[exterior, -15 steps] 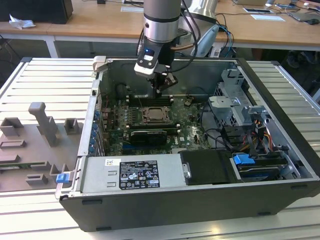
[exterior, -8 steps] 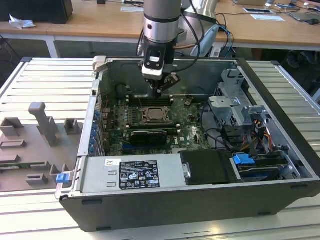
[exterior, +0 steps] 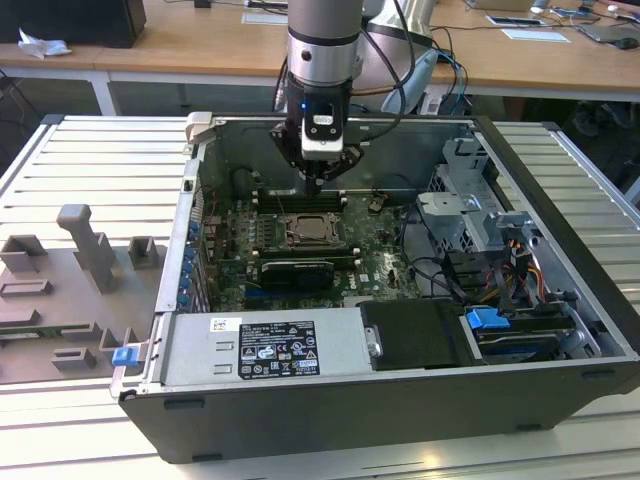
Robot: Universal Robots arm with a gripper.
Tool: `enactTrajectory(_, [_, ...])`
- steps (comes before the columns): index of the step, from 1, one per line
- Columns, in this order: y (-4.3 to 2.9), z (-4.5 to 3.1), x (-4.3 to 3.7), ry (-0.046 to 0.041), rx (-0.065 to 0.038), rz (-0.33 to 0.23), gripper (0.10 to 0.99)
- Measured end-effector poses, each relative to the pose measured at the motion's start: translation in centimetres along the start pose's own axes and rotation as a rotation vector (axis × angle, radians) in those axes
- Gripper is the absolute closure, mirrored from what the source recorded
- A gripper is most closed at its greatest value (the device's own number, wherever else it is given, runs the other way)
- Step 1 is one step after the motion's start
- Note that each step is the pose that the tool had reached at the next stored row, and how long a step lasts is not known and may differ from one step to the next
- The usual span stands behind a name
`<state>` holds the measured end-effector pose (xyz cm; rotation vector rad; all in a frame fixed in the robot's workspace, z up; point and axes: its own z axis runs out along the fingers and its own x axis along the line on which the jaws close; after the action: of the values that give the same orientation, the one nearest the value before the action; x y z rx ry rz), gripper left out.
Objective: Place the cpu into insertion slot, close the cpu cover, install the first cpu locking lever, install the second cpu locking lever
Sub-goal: 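Install the first cpu locking lever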
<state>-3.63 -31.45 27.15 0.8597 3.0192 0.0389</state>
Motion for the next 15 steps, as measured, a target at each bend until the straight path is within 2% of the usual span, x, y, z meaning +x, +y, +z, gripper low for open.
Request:
enactTrajectory(6, [0.00,0.00,0.00,0.0045,0.001,-0.184,0.980])
enactTrajectory(15, [0.00,0.06,0.00,0.0089,0.002,-0.368,0.980])
